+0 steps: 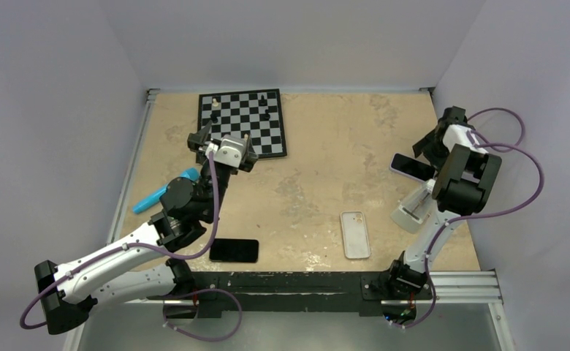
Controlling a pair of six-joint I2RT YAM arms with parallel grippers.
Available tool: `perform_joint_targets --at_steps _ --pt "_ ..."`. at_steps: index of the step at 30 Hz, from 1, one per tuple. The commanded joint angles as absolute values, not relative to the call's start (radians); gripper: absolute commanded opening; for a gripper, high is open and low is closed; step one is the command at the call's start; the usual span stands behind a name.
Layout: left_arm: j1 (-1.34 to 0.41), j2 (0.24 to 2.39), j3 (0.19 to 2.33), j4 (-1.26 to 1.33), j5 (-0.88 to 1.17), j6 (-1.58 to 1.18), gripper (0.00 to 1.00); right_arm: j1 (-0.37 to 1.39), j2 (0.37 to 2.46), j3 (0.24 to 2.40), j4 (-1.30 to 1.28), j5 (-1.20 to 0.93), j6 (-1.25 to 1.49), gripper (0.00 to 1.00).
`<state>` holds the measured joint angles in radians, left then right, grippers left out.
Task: Take the phone out of the phone case
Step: Move the phone to the center of the board.
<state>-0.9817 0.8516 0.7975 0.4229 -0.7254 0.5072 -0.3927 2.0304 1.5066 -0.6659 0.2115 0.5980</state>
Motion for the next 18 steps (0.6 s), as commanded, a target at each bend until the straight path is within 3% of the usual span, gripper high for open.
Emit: perform_joint_targets --at_steps 1,18 --pt "-0.97 0.845 0.8 0.429 -0.703 0.473 0.95 -0.39 2.009 1.471 -0.592 0.131 0.609 0.97" --pt "-0.963 0.858 0.807 0.41 -0.697 0.457 0.95 -0.219 1.911 1.428 -0.579 -0.184 0.513 0.95"
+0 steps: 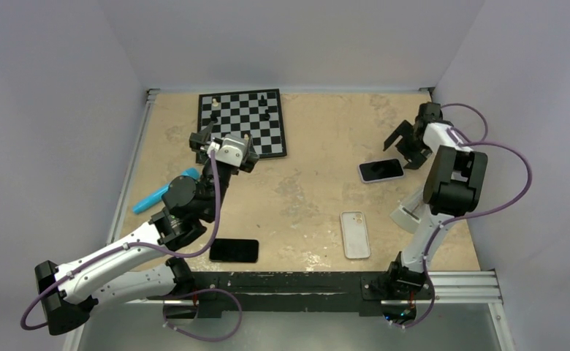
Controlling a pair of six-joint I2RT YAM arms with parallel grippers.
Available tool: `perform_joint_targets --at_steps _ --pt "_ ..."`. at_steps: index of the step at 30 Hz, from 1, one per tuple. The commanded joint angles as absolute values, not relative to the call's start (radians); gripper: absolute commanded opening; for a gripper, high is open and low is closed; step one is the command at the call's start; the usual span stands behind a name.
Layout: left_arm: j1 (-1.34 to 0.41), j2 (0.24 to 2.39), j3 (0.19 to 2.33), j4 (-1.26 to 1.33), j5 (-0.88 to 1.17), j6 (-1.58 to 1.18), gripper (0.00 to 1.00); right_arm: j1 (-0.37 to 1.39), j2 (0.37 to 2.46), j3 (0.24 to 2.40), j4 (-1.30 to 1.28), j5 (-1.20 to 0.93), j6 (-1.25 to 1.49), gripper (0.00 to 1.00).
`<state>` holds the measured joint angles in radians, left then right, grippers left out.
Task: Take the phone out of the phone case
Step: Move the phone to the center of the board.
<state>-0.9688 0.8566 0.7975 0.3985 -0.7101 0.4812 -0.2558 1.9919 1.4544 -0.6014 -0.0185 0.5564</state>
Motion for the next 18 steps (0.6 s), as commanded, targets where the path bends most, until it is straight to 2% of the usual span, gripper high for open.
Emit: perform_joint_targets --at_steps 1,3,10,16,18 --pt "-0.963 0.86 0.808 0.409 -0.697 0.456 0.95 -0.213 1.901 1.429 -0.572 -0.207 0.495 0.95" --pt "-0.963 0.859 0.809 0.408 -0.696 0.456 0.95 -0.204 1.891 1.453 -0.587 -0.199 0.457 0.95" --pt "-0.963 0.858 0.808 0.406 -0.696 0.455 0.95 -0.173 1.767 1.475 -0.676 0.123 0.467 0.98" --pt "-0.96 0.853 0.809 0.405 -0.7 0.453 0.94 -0.013 1.64 1.448 -0.699 0.305 0.58 0.98" --pt "-0.959 0.854 0.809 0.406 -0.7 0.452 0.94 0.043 1.635 1.433 -0.701 0.27 0.628 0.98"
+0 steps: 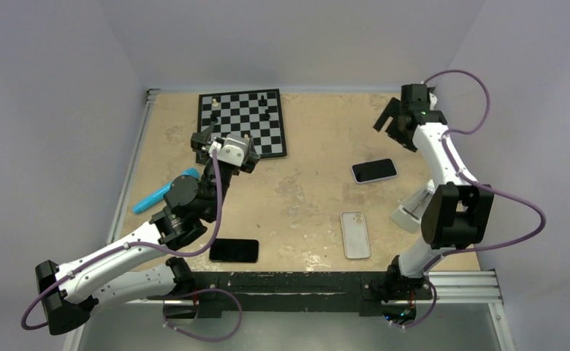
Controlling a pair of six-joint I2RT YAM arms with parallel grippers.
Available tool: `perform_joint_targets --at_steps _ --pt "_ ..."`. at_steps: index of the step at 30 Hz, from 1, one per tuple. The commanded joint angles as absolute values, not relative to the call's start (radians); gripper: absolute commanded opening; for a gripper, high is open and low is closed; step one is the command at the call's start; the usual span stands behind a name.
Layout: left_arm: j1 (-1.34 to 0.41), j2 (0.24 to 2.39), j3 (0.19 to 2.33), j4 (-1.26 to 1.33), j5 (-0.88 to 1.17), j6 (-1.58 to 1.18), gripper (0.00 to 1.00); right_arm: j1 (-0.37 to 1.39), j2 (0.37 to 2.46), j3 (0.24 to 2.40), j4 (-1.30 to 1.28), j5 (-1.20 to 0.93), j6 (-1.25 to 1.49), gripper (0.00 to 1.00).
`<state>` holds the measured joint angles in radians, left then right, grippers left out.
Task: Take the phone out of the phone case
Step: Move the phone to the center of the board, then pick up the phone at the center of the board.
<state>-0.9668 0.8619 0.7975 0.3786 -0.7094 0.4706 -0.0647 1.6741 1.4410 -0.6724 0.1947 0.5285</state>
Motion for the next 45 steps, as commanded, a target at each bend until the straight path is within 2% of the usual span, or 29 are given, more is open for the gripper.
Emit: perform_joint_targets --at_steps 1,3,5,11,16,21,28,45 --pt "-0.959 0.855 0.808 0.407 -0.7 0.45 0.95 0.054 1.641 1.41 -0.692 0.204 0.663 0.98" --pt "-0.959 0.859 0.809 0.407 -0.698 0.446 0.94 0.076 1.655 1.353 -0.666 0.077 0.745 0.98" --pt "-0.959 0.863 0.811 0.402 -0.694 0.441 0.94 0.119 1.665 1.322 -0.655 0.048 0.822 0.98" --pt "-0.957 0.857 0.813 0.394 -0.692 0.43 0.94 0.156 1.676 1.288 -0.731 0.199 1.054 0.98" --pt "-0.957 0.847 0.813 0.394 -0.694 0.425 0.94 0.152 1.671 1.227 -0.705 0.211 1.156 0.98" --pt "-0.957 0.848 0.815 0.389 -0.691 0.414 0.94 0.138 1.689 1.278 -0.715 0.272 1.17 0.98" --pt "-0.957 0.844 0.815 0.385 -0.692 0.415 0.94 0.077 1.725 1.27 -0.697 0.204 1.177 0.98" --pt "-0.957 0.848 0.814 0.388 -0.687 0.429 0.93 0.008 1.848 1.252 -0.618 0.205 1.191 0.98"
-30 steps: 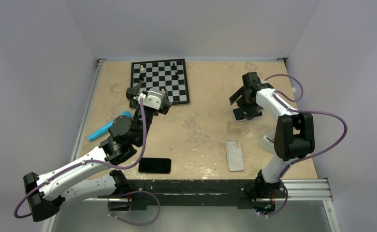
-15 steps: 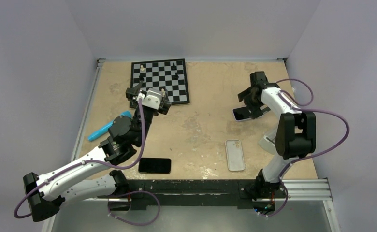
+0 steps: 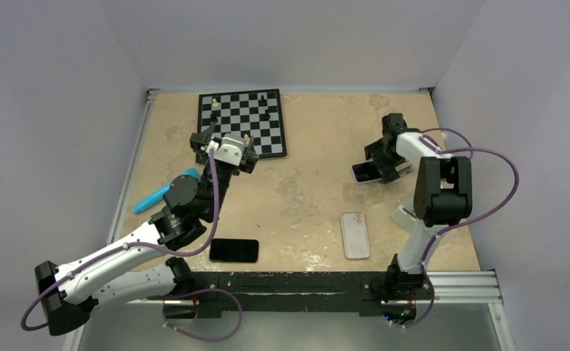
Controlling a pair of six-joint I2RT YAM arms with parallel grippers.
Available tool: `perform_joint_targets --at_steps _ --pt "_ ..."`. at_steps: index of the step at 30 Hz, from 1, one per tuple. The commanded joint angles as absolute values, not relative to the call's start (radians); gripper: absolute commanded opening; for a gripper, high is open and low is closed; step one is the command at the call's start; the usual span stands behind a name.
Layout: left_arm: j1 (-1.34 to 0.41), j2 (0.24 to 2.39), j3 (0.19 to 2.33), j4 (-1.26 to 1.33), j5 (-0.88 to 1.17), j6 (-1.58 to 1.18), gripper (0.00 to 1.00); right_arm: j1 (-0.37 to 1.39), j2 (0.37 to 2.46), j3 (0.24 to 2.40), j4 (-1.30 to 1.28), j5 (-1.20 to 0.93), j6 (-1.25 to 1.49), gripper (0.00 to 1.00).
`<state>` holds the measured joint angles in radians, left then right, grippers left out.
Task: Take the phone out of the phone case
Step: Pick up the phone at the center of the board.
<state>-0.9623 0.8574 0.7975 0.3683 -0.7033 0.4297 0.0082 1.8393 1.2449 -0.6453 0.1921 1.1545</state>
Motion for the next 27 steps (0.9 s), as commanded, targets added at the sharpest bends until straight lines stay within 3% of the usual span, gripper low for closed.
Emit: perform_joint_targets --at_steps 1,10,20,27 --pt "-0.957 0.847 0.812 0.392 -0.685 0.432 0.93 0.009 1.854 1.254 -0.615 0.203 1.195 0.98" --pt "-0.957 0.85 0.809 0.396 -0.683 0.433 0.93 0.009 1.902 1.282 -0.613 0.203 1.236 0.96" --pt "-0.954 0.843 0.809 0.397 -0.684 0.429 0.93 0.018 2.052 1.519 -0.788 0.259 1.122 0.98" --pt "-0.951 0.844 0.809 0.396 -0.682 0.425 0.93 0.038 2.095 1.583 -0.835 0.297 1.053 0.91"
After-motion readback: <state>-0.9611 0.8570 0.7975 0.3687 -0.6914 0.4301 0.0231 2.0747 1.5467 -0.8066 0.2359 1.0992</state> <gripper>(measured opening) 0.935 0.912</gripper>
